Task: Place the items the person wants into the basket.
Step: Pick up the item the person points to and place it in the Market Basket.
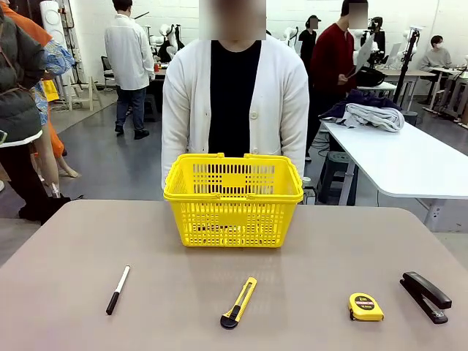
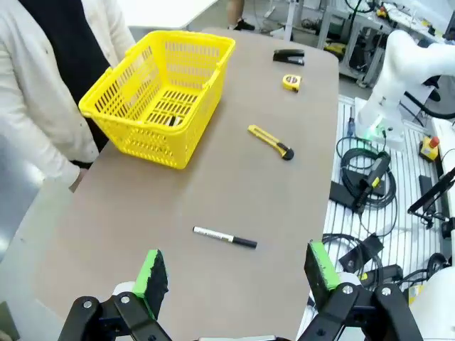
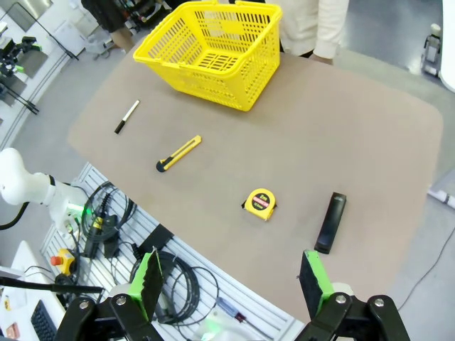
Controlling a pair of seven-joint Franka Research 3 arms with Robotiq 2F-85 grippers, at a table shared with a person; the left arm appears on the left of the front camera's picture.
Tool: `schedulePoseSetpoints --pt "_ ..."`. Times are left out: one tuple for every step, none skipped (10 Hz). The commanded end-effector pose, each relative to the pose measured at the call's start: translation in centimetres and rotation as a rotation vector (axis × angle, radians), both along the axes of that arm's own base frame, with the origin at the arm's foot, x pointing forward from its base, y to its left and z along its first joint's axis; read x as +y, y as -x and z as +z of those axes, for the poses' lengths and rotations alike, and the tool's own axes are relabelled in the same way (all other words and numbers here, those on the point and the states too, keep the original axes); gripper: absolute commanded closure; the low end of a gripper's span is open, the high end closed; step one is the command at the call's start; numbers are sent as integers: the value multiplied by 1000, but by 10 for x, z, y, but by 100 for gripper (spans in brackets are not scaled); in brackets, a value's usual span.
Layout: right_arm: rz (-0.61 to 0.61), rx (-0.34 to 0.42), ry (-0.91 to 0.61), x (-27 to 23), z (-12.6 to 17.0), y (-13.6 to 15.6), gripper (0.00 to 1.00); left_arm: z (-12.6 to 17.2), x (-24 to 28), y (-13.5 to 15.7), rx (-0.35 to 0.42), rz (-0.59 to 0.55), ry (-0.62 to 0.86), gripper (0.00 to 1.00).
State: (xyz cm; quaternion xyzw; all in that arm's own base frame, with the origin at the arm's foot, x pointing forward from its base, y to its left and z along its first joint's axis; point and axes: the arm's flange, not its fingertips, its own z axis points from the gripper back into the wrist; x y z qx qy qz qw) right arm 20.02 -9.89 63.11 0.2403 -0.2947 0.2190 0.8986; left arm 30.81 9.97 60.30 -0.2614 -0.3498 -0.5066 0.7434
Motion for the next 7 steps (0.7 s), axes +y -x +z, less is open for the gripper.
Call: schedulePoseSetpoints --pt "15 0 -9 2 -1 0 0 4 2 8 -28 -15 -75 0" --pt "15 0 -9 2 -1 0 0 5 4 12 -36 -20 -72 0" --pt "15 0 -9 2 -1 0 0 6 5 14 -35 -30 -64 0" --pt "15 0 -9 2 -1 0 0 5 6 14 -25 -38 -50 0" --pt "15 0 -9 2 -1 0 0 4 6 15 -28 -58 -38 0" --pt "15 0 -9 2 -1 0 0 4 3 12 -20 -13 -52 0" --pt "15 0 -9 2 -1 0 0 4 3 12 -20 -13 -52 0"
